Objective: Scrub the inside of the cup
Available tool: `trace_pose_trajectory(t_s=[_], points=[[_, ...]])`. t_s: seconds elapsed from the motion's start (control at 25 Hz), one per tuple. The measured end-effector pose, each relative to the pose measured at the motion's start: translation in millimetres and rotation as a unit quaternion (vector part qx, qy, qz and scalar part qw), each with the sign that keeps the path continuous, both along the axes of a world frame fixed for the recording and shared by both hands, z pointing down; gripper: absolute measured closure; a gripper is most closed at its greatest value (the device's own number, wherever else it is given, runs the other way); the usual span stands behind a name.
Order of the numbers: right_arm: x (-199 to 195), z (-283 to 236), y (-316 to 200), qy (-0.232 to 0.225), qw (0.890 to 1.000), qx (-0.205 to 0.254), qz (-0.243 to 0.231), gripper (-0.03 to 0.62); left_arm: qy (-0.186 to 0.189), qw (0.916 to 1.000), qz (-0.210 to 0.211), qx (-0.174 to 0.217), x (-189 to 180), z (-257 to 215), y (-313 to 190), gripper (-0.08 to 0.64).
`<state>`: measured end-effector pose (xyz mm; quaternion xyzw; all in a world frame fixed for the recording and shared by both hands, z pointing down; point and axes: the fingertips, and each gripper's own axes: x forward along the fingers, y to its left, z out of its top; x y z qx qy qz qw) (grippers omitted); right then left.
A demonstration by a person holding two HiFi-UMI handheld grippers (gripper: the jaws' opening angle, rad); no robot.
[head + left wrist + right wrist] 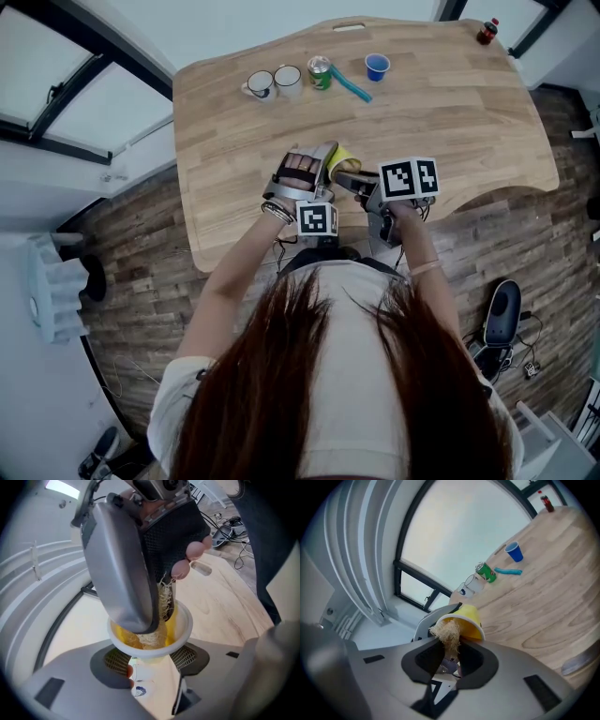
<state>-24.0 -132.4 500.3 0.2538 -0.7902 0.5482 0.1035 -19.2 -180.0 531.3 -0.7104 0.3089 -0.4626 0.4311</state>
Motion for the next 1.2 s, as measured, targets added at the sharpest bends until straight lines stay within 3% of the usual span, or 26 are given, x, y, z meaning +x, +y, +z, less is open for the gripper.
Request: trace_pose_trajectory(t_s=[0.16,0.32,0.92,1.2], points=[[2,-3,-2,-0.041,0.999,-0.024,0.022,0.502,0.0,1.0,0.0,0.003,0,-1,-2,0.307],[4,-2,-1,-0.048,0.998,-0.031,0.029,0.501,0.005,1.0,-0.004,-0.002,0,-1,-3,0.307],[6,3,4,0.019,1.0,0.015,0.007,0.501,0.049,0.9948,-0.063,-0.064,-13,2,-11,0.305],[7,2,3,0.045,0.998,0.041,0.001,0.502,0.08,0.9876,-0.09,-0.101,-19,5,-14,0.305]])
